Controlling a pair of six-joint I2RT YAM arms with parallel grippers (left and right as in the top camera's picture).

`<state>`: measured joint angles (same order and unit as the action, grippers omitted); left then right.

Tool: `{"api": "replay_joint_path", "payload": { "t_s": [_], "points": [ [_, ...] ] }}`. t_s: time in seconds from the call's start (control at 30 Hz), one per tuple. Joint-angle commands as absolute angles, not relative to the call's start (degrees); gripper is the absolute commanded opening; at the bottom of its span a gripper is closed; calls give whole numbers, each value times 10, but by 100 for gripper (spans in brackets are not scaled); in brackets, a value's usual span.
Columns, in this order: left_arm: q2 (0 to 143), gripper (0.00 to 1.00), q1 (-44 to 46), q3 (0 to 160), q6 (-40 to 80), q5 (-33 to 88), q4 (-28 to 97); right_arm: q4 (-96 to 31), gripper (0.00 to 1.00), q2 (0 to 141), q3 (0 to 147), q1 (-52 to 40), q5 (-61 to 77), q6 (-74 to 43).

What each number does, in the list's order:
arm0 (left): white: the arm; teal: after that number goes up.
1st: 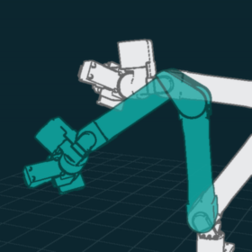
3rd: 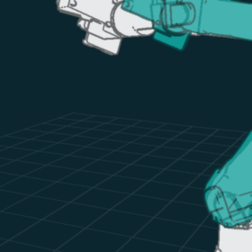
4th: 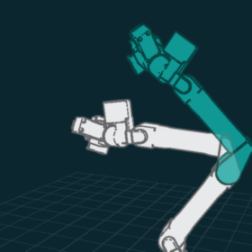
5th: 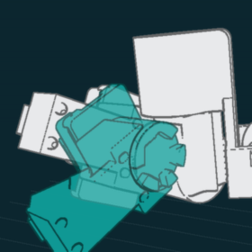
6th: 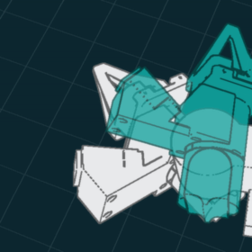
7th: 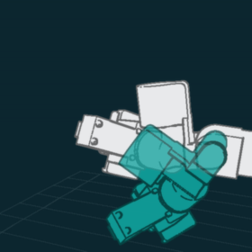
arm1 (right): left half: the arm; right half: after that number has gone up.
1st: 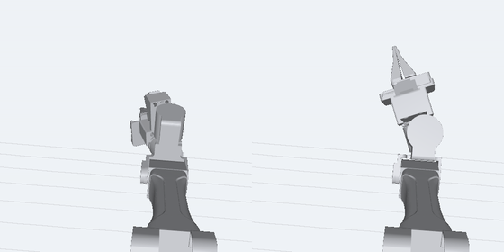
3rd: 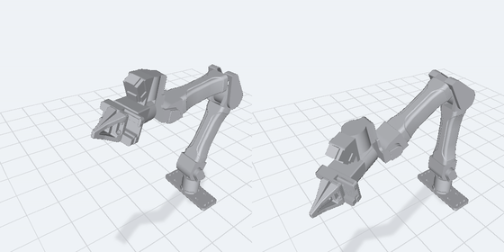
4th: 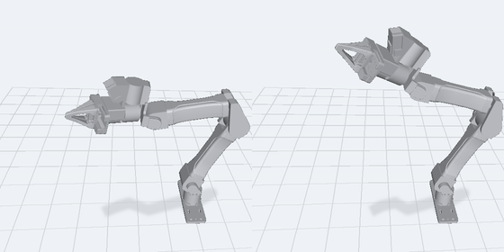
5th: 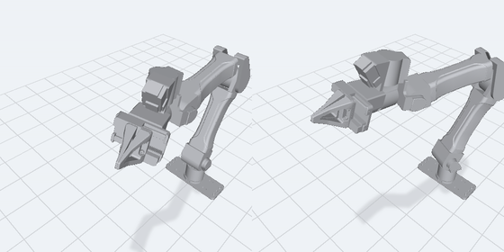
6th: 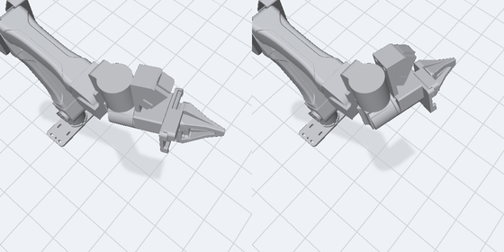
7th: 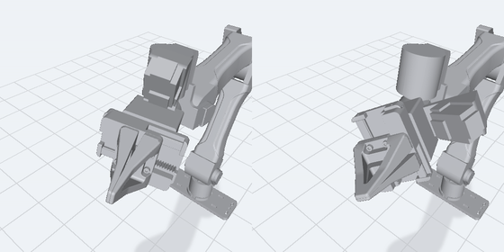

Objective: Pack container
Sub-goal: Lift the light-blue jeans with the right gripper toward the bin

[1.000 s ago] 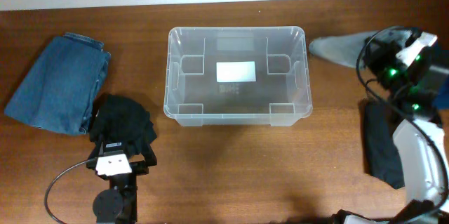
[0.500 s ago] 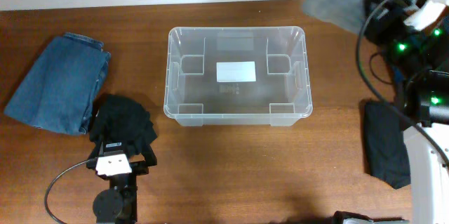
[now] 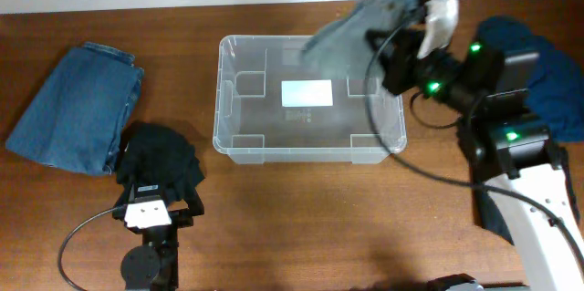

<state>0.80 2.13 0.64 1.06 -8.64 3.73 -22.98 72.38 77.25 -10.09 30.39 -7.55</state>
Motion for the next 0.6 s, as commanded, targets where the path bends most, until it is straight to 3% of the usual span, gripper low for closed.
{"api": "replay_joint_path", "payload": {
  "t_s": [0.0,0.47,0.57],
  "points": [
    [4,99,23,5,4,-88,39,-244,4,707,798,-127,322,39],
    [4,99,23,5,4,-88,39,-431,4,714,798,-180,363,410],
    [4,100,23,5,4,-88,39,-446,4,714,798,-180,367,444]
  ]
}}
